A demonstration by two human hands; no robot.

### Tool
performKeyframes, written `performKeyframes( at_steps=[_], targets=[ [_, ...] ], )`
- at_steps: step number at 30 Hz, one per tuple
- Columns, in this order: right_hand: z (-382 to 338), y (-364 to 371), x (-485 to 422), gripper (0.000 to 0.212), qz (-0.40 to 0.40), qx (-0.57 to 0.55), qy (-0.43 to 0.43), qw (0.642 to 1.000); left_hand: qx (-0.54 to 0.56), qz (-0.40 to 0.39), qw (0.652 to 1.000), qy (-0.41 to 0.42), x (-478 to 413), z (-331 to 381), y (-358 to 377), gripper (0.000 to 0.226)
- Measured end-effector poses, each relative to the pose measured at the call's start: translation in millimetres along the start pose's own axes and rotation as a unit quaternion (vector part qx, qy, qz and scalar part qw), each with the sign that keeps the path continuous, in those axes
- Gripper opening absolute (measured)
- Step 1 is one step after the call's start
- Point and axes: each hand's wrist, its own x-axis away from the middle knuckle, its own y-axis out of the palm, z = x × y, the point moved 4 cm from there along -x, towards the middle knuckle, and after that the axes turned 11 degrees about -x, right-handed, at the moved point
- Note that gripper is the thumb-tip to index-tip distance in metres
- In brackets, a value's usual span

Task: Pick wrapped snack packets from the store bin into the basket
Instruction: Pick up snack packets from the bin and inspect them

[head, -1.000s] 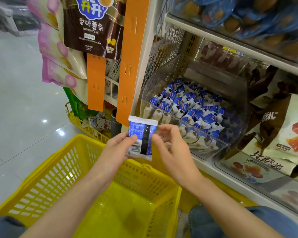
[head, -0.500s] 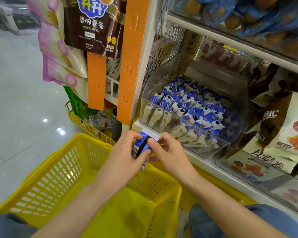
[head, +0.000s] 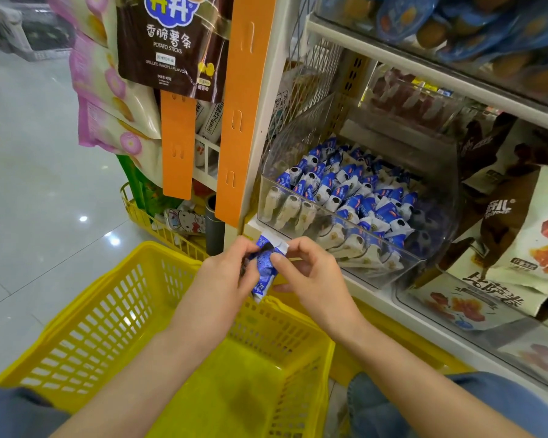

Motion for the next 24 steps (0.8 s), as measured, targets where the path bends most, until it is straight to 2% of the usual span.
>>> performKeyframes(
  at_steps=[4,11,14,16,18,20,24],
  targets=[
    [5,11,1,0.025,-0.057,-0.028,0.039,0.997,-0.01,0.038,0.999,0.009,0,2,-5,0.005],
    [4,11,-4,0.03,-0.063,-0.065,0.049,0.995,0.056,0.051,0.996,-0.043,-6,3,-9,0.011],
    [7,8,-4,0.042,-0.033,-0.037,0.059,0.997,0.109,0.005,0.99,-0.087,-7,3,-6,0.012],
    [8,3,-6,0.051,0.003,0.007,0.047,0.999,0.16,-0.056,0.978,-0.119,-6,5,-1,0.014],
    [7,-2,-8,0.058,0.031,0.075,0.019,0.996,0.251,-0.118,0.947,-0.16,-3,8,6,0.014],
    [5,-2,-8,0.06,0.026,0.129,-0.014,0.991,0.317,-0.155,0.917,-0.187,0,12,12,0.015],
    [4,4,-10,0.06,-0.04,0.16,-0.008,0.986,0.323,-0.121,0.915,-0.21,-1,9,10,0.017]
  ],
)
